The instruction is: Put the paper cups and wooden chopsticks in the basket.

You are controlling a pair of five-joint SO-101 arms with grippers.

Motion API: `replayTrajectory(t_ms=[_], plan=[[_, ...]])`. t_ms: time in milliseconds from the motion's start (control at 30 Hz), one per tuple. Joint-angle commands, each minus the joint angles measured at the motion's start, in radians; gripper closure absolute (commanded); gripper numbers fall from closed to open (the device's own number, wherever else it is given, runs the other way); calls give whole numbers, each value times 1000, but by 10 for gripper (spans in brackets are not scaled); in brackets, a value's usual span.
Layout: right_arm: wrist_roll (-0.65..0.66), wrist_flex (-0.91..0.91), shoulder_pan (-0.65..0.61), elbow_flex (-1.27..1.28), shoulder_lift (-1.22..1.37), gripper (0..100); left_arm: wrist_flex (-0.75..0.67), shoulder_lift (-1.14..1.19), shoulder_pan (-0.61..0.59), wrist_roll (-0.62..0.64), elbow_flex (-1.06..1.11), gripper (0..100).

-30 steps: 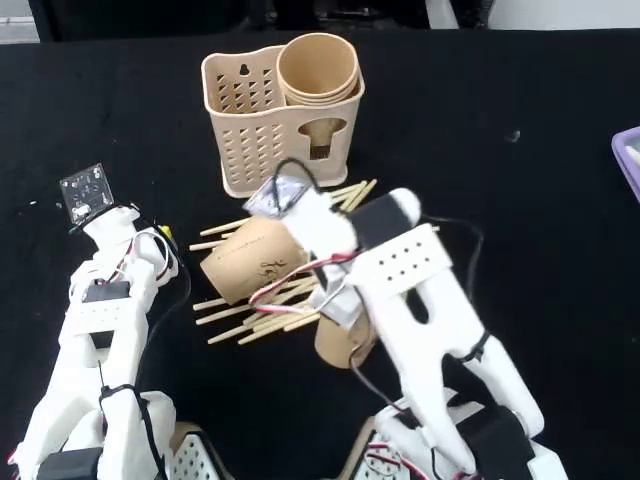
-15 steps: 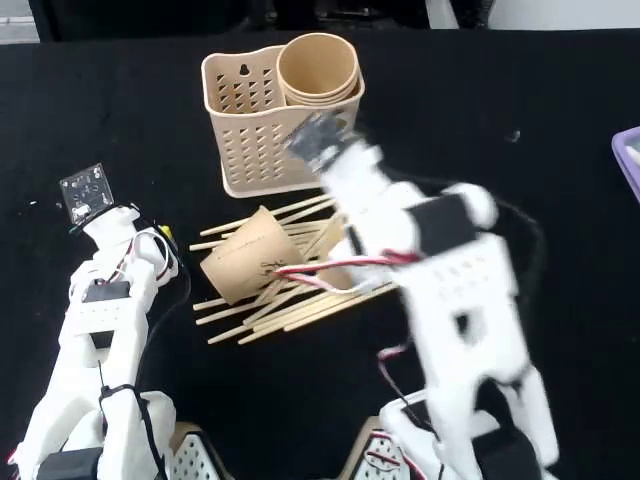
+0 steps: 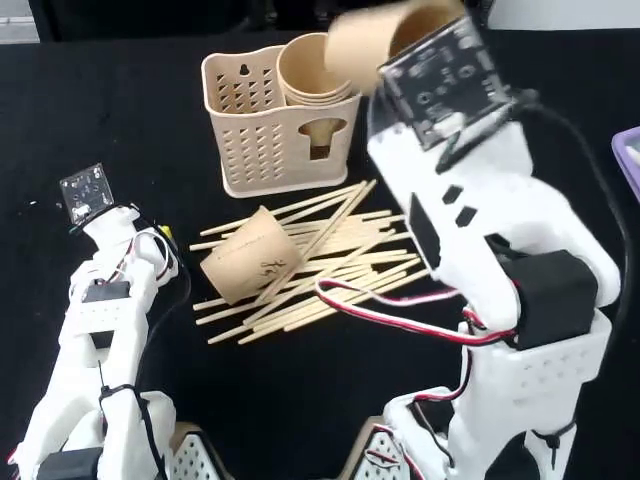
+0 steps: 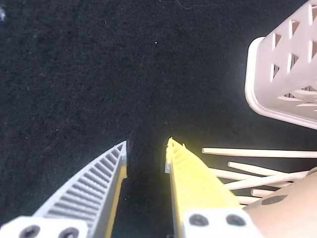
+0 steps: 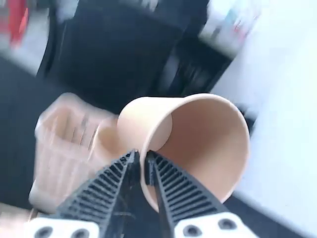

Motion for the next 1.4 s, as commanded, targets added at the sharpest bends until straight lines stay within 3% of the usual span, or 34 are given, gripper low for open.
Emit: replayTrajectory(t_ms=[0,233,467,667,1367], plan=[[-9,-114,-12,-7,33,988,-9,-28,12,-6,-4,862],[-2,-149,-86,-8,171,988,-9,-28,13,-6,-4,862],[207,-117,-104,-22,246,988,-9,-28,8,-6,-4,862],[273,-115,-94,-16,315,988,-9,-28,8,-6,-4,862],[279,-92,-74,-13,446,987,-9,-28,8,-6,-2,862]])
